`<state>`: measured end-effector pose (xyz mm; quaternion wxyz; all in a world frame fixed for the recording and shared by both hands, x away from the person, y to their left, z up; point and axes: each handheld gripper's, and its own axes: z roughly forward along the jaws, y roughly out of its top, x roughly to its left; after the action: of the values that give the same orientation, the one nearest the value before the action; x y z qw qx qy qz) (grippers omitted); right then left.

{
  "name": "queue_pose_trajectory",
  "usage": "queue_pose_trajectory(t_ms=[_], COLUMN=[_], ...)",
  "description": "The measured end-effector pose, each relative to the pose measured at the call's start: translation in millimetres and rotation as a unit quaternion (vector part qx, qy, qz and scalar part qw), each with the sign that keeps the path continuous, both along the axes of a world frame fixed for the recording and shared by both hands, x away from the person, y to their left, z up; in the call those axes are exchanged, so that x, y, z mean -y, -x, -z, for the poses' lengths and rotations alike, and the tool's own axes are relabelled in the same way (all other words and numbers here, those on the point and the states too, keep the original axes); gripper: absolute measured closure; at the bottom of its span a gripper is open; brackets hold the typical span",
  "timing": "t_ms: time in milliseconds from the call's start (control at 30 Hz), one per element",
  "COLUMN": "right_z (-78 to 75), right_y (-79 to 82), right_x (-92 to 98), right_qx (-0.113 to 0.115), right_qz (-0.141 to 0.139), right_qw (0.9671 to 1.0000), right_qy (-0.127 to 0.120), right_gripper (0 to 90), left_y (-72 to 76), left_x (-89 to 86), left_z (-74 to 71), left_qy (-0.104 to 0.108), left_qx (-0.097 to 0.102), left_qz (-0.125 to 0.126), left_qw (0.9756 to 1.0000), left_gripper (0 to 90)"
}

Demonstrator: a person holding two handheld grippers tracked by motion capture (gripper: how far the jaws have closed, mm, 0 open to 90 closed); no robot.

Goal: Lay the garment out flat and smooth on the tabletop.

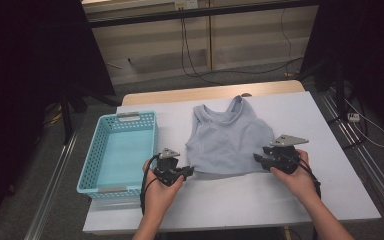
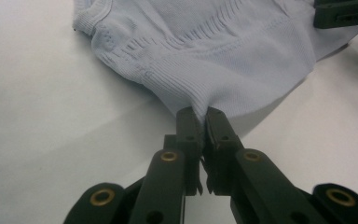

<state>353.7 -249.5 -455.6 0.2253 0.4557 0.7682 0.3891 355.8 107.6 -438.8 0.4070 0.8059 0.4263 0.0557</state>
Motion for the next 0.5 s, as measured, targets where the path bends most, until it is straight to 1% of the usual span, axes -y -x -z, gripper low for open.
queue_pose_trajectory(t_ms=[67,133,233,267,300,367,433,500], right_z=[2.6,5.8,11.0,12.2,12.8,13.2,13.1,12.7], right_y=[-1.9,-4.1,-6.6,-6.9,-6.7,-7.1,-8.0,-7.9], right_x=[-1.9,-2.6,-3.7,-4.4,-5.0,-5.1,-4.1,-5.1], right_qx=[-0.003,-0.011,-0.022,-0.019,-0.014,-0.012,-0.012,-0.011], right_qz=[-0.002,-0.002,-0.005,-0.005,-0.003,0.000,-0.001,-0.005], right_qw=[1.0000,0.9999,0.9997,0.9998,0.9998,0.9998,0.9999,0.9998], right_qy=[0.007,0.008,0.008,0.011,0.013,0.014,0.009,0.014], right_gripper=[58.3,61.7,64.3,66.0,69.2,76.0,82.3,85.7], left_y=[0.4,0.5,0.9,1.0,1.1,1.7,1.5,1.7], left_x=[-0.5,-0.6,-0.7,-0.5,-0.5,0.4,0.2,1.0], left_z=[-0.1,0.1,0.9,1.1,1.0,1.5,1.6,2.4], left_qy=[0.003,0.003,0.002,0.001,0.000,0.001,-0.001,-0.001], left_qx=[0.002,0.002,-0.002,-0.001,-0.002,0.000,-0.006,-0.007], left_qz=[-0.003,-0.005,-0.003,-0.004,-0.002,-0.007,-0.001,-0.003], left_qw=[1.0000,1.0000,1.0000,1.0000,1.0000,1.0000,1.0000,1.0000], left_gripper=[85.8,85.8,85.8,85.8,85.8,85.8,85.8,85.8])
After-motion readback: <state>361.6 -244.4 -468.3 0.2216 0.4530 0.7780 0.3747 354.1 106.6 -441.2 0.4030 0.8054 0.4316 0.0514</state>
